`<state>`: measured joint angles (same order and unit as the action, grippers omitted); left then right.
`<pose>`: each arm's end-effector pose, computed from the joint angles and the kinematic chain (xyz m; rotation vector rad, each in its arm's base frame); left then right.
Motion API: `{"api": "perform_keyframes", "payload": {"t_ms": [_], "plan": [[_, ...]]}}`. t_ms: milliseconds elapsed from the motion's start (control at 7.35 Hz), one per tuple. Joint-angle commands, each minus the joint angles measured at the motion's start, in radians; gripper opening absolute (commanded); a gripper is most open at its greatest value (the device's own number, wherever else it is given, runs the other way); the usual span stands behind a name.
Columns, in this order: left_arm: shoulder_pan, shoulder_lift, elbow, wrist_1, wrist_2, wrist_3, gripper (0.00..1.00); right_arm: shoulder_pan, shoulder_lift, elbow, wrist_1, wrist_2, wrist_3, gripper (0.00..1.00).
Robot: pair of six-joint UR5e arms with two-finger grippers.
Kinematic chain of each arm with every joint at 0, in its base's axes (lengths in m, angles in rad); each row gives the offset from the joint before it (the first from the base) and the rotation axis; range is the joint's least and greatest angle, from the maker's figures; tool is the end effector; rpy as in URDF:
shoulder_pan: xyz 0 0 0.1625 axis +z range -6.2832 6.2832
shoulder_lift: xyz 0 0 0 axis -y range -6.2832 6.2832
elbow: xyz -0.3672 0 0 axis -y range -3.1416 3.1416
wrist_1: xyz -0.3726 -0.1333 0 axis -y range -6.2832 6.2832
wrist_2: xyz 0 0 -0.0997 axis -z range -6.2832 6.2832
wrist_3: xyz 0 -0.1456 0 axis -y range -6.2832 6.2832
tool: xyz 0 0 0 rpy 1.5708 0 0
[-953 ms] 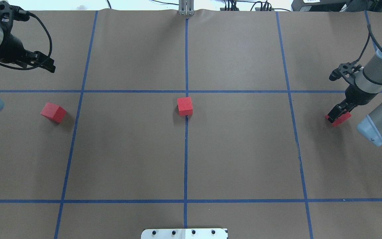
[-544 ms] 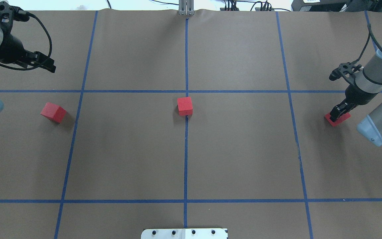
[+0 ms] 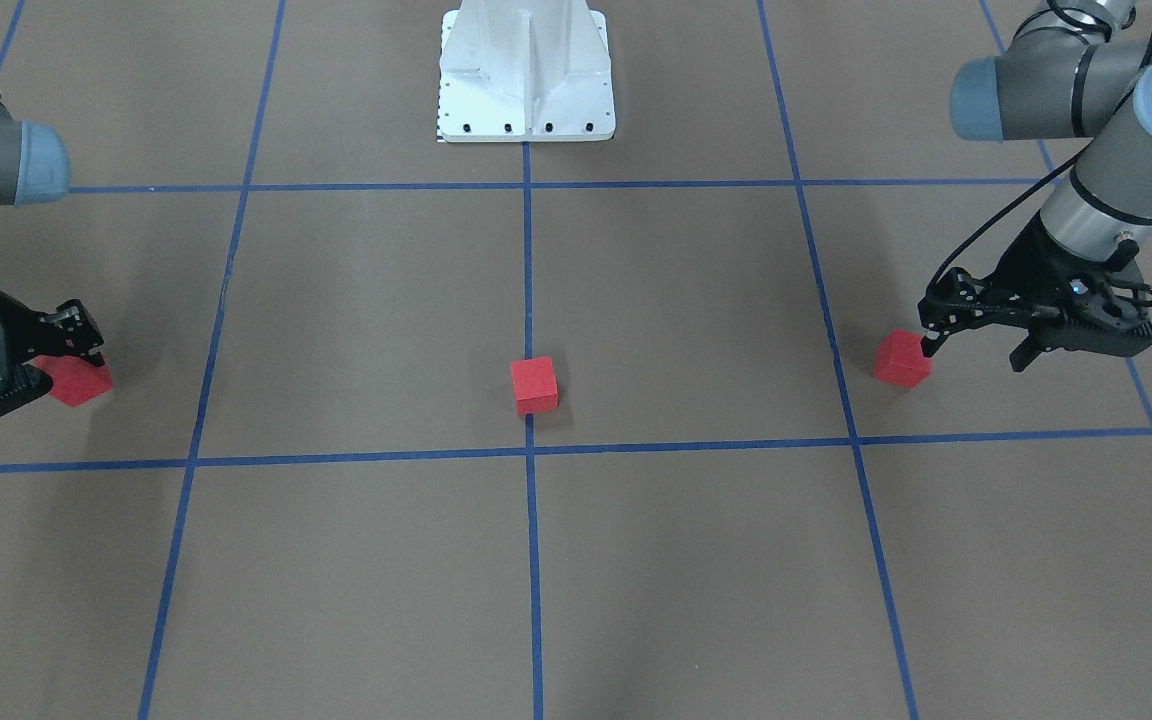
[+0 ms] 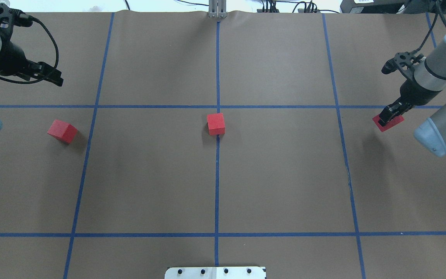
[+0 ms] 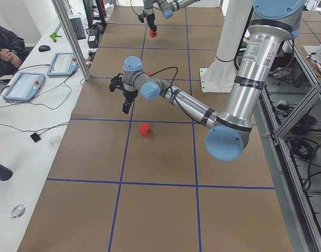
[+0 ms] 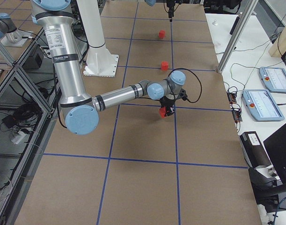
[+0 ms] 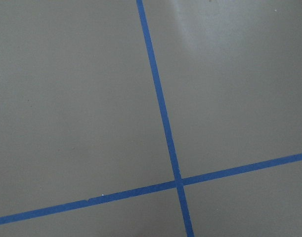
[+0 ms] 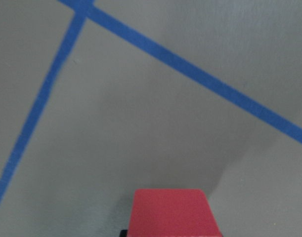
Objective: Form red blocks into L shape at center
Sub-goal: 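Carry the cube with the right gripper beside the center cube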
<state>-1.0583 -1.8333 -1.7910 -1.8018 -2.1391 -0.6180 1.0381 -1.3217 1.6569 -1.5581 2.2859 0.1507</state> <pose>0.2370 -0.5333 0.3717 0.2945 0.8298 0.1041 -0.2587 -0.5133 0.4652 0.0772 -0.7861 -0.4865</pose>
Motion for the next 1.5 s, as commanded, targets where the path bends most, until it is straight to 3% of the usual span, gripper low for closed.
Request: {"api": "perform_keyframes", "payload": {"t_ms": [0,408,816,1089,1361], "plan": [[0.000,0.073,0.005,-0.107,0.004,-0.008,1.00,-0.034,0.198,0.032,-0.179,0.000,0.186,0.00],[-0.005,0.091,0.016,-0.148,0.004,-0.017,1.00,-0.238,0.358,0.030,-0.177,-0.038,0.635,0.00],[-0.006,0.091,0.021,-0.143,0.004,-0.017,1.00,-0.428,0.495,0.015,-0.175,-0.190,0.887,0.00],[-0.006,0.091,0.024,-0.140,0.004,-0.017,1.00,-0.493,0.606,-0.110,-0.168,-0.243,0.972,0.00],[-0.003,0.091,0.033,-0.143,0.004,-0.016,1.00,-0.500,0.642,-0.256,-0.026,-0.244,1.011,0.00]]}}
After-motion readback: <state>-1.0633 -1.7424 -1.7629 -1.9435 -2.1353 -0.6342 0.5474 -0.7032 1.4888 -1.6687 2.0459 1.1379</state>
